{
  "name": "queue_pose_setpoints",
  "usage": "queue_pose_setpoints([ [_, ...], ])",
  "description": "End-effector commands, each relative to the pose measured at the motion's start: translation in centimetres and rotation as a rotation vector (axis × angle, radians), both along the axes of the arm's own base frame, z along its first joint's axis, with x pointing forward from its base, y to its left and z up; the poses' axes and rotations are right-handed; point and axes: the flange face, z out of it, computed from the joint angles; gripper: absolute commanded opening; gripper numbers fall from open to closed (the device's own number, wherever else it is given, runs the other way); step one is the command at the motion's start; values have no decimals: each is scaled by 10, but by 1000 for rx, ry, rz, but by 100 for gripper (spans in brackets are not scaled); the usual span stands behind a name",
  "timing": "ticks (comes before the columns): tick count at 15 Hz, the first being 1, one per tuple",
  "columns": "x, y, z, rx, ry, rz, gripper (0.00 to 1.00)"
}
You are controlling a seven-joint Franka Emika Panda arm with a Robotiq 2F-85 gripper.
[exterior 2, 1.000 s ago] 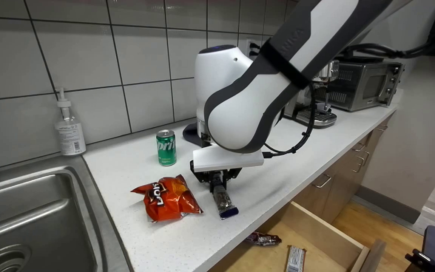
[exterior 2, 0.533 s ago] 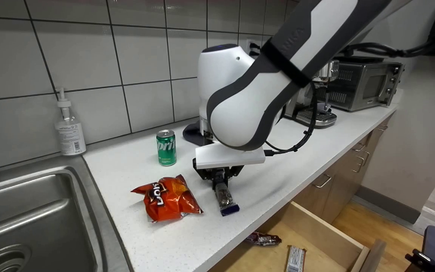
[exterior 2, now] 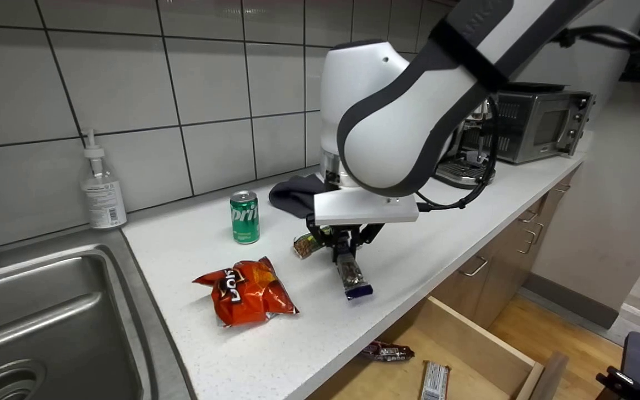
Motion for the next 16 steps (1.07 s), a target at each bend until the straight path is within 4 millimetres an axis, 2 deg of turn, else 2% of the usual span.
queue_pose_setpoints([
  [1, -36, -20, 25, 21, -14, -25, 8],
  [10, -107, -49, 37, 35, 48, -104, 8],
  [16, -145, -55, 22, 36, 100, -160, 8],
])
